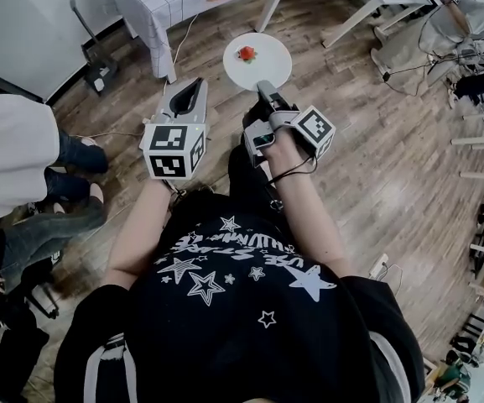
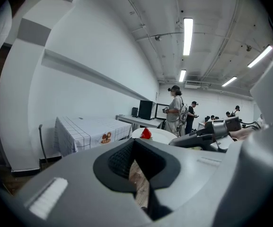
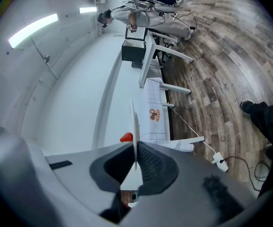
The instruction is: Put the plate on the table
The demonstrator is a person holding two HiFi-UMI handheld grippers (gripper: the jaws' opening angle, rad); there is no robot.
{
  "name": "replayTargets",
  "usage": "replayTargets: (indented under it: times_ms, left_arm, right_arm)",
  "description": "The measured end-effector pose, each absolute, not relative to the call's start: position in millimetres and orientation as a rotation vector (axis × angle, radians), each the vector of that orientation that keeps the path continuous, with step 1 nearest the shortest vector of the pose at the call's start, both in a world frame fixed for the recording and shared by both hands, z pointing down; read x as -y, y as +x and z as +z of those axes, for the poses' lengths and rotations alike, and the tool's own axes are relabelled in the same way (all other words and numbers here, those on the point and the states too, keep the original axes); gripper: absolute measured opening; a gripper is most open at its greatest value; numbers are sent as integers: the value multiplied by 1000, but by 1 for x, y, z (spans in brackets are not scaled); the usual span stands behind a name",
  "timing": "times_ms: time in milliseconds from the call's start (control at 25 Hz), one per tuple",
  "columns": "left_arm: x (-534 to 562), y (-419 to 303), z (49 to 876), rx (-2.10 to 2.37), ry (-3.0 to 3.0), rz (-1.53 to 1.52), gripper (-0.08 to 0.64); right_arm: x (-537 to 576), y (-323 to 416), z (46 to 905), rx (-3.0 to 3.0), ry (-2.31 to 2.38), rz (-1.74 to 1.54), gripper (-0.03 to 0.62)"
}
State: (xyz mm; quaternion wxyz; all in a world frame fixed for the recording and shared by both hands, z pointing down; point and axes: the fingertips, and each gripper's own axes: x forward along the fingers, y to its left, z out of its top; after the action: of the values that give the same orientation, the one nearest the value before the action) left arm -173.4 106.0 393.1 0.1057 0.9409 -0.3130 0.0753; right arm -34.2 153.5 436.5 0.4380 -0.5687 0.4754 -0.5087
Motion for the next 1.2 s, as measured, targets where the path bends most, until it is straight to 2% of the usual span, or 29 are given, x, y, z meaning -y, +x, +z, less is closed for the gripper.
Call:
replayTargets:
  times_ms: [640,1200]
  left_arm:
    - [-46,-165,394,1092,2716,252,9]
    - [40,-89,390,1122,2709,231,9]
  right_arm:
    - [-80,14,447,-1209,-1346,-1297,23]
    - [19,78,446,-1253,-1324,-1359,25]
